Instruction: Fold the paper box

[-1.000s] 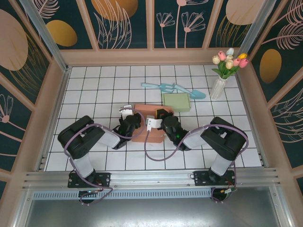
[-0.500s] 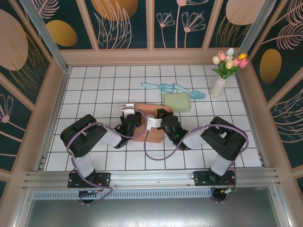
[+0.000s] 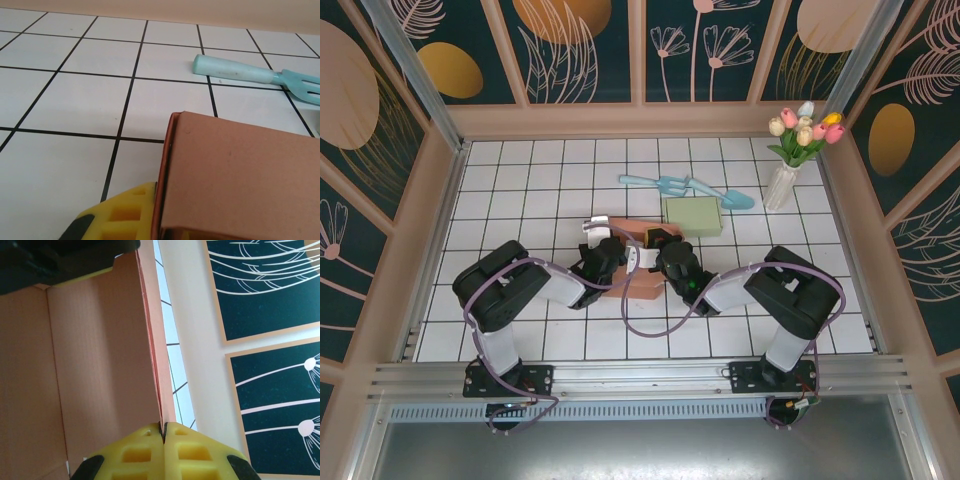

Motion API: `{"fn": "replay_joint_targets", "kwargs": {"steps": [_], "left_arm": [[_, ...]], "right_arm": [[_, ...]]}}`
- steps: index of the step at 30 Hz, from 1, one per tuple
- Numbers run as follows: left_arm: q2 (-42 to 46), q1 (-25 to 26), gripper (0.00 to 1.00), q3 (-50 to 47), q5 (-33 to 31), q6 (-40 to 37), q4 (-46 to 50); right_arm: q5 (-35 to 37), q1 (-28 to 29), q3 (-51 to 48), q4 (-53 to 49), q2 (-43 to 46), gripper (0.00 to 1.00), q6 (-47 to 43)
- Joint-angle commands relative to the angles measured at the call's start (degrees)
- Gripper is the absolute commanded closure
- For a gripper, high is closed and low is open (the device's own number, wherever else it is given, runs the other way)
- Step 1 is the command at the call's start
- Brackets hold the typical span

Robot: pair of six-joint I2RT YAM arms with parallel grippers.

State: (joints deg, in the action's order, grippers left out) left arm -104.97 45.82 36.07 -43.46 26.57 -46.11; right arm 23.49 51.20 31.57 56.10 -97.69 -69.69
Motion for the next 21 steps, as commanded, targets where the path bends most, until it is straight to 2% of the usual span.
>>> {"fn": "replay_joint_targets", "kwargs": {"steps": [1, 4, 11, 17, 21], "left_arm": [[0.55, -2.67, 0.78, 1.01, -7.45, 2.12, 1.98], [0.67, -2.66, 0.66, 0.45, -2.80, -0.09, -0.63], [2.43, -2.67, 0.57, -6.99, 6.35, -2.15, -10.46], [-0.63, -2.67, 0.51, -8.93, 5.81, -3.89, -13.46], [-3.23, -2.67, 0.55, -5.14, 2.73, -3.46, -9.70]], "right_arm": [[0.31, -0.14, -1.10, -5.12, -1.44, 1.00, 2.78], [0.27, -0.53, -0.99, -5.36, -1.52, 1.00, 3.13], [0.09, -1.28, -0.73, -5.91, -1.25, 1.00, 3.76], [-0.28, -1.19, -0.46, -6.17, -1.76, 1.00, 4.34], [-0.37, -0.93, -0.36, -6.17, -2.48, 1.00, 4.35]]}}
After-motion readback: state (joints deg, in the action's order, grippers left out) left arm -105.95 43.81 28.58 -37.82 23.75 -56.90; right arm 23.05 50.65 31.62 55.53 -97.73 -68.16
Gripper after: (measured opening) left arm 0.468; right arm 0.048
